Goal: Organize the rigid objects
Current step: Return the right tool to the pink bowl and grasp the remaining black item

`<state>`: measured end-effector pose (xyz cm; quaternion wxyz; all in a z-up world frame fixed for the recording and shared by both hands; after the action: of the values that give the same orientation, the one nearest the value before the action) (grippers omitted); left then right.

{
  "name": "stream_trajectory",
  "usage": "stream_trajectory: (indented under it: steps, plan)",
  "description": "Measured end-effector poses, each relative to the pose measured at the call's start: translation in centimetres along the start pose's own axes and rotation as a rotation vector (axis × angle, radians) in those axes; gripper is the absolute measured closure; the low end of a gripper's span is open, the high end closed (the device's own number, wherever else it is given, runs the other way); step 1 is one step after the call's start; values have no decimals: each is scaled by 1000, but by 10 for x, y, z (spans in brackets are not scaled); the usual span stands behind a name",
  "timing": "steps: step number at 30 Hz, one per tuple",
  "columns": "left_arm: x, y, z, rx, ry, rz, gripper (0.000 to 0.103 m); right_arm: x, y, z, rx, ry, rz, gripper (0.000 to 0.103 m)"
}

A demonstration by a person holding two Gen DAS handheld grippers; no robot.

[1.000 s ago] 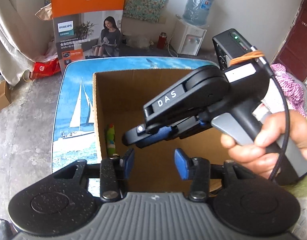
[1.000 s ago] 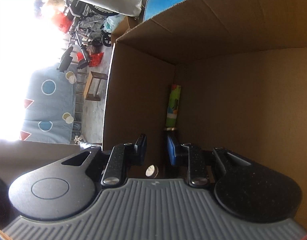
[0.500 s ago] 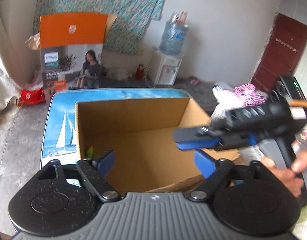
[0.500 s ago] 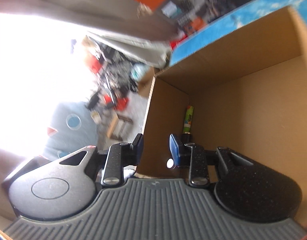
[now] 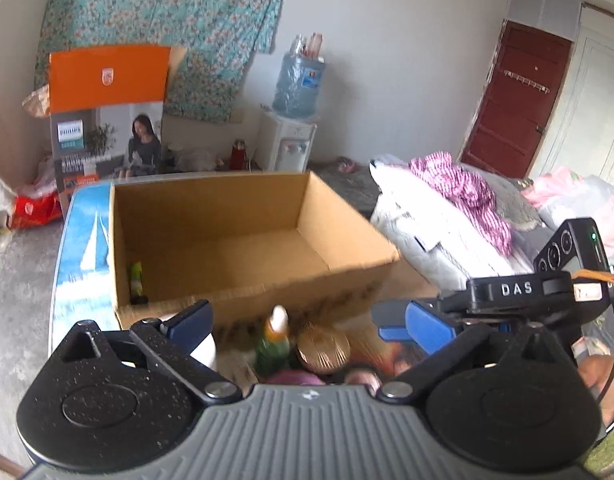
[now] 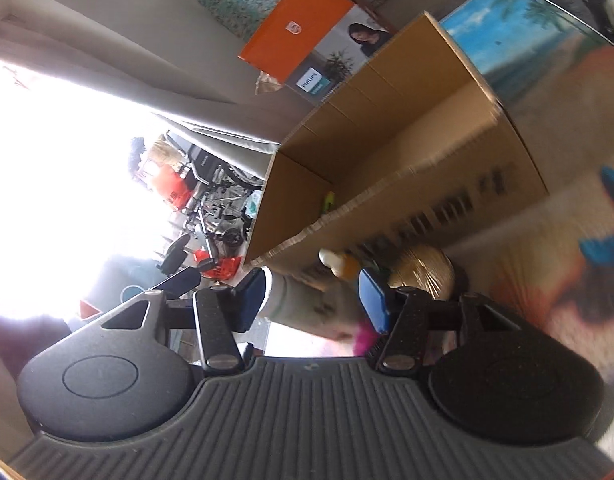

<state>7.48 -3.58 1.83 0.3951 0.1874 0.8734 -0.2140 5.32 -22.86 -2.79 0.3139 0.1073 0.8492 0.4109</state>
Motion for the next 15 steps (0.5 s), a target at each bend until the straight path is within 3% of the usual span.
stream_trajectory:
  steps: [6, 15]
  plan:
    - [34, 0, 11, 70, 45, -74, 0, 9, -9, 4, 5, 1, 6, 48]
    - [60, -7, 19, 5, 69, 7, 0, 11, -18, 10, -19, 30, 63, 48]
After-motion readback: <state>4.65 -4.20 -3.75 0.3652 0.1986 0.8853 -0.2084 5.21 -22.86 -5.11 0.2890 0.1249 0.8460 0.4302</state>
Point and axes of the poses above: each gripper's, at about its wrist camera, not at the fingertips, and z roughly the way its jaws point, y to its left, x to its underside, the point moved 6 cm from there along z, roughly the way its jaws point, and after that the axes turned 1 degree about y, right-handed, at the moved point
